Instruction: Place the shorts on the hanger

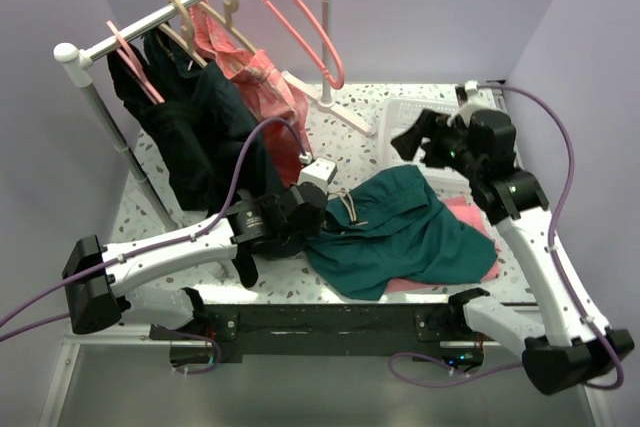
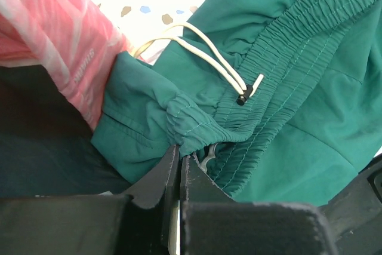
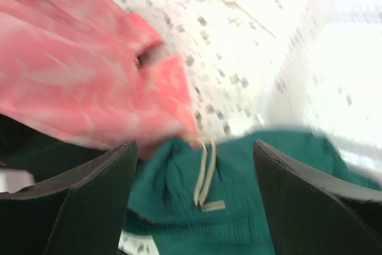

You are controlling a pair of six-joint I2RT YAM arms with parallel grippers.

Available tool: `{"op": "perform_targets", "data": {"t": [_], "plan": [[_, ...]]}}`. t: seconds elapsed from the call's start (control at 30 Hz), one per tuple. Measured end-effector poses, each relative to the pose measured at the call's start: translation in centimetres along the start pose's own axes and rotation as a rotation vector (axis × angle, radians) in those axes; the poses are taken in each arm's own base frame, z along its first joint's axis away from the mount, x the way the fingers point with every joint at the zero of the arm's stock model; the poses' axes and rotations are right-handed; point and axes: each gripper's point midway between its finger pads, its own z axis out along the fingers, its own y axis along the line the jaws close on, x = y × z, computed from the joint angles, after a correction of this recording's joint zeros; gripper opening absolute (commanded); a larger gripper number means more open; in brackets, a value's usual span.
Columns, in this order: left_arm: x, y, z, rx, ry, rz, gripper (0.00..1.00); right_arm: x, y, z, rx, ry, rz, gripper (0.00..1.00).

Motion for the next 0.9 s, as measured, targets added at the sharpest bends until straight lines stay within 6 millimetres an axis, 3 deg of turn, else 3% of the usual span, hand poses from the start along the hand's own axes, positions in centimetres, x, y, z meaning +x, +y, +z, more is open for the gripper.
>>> {"op": "perform_targets", "data": {"t": [0.2, 0.47, 0.57, 0.73, 0.9], "plan": [[0.3, -0.2, 0.0, 0.013, 0.011, -0.011, 0.00, -8.2, 7.5, 4.8, -0.159, -0.095, -0.155, 0.85], [0.3, -0.3, -0.1, 0.017, 0.010, -0.012, 0.00, -15.0, 12.4, 7.7, -0.237, -0.208, -0.268, 0.84], [0.3, -0.3, -0.1, 0.018, 0.010, -0.011, 0.00, -16.0, 14.5, 8.5, -0.272, -0.227, -0.308, 0.83], [0.3, -0.3, -0.1, 0.018, 0.010, -0.009, 0.00, -15.6, 18.2, 10.2, -0.332, -0.218, -0.372, 0.79], [0.3, -0.3, -0.1, 0.019, 0.012, -0.009, 0.00, -13.8, 19.1, 12.9, -0.309, -0.176, -0.426, 0.75]]}}
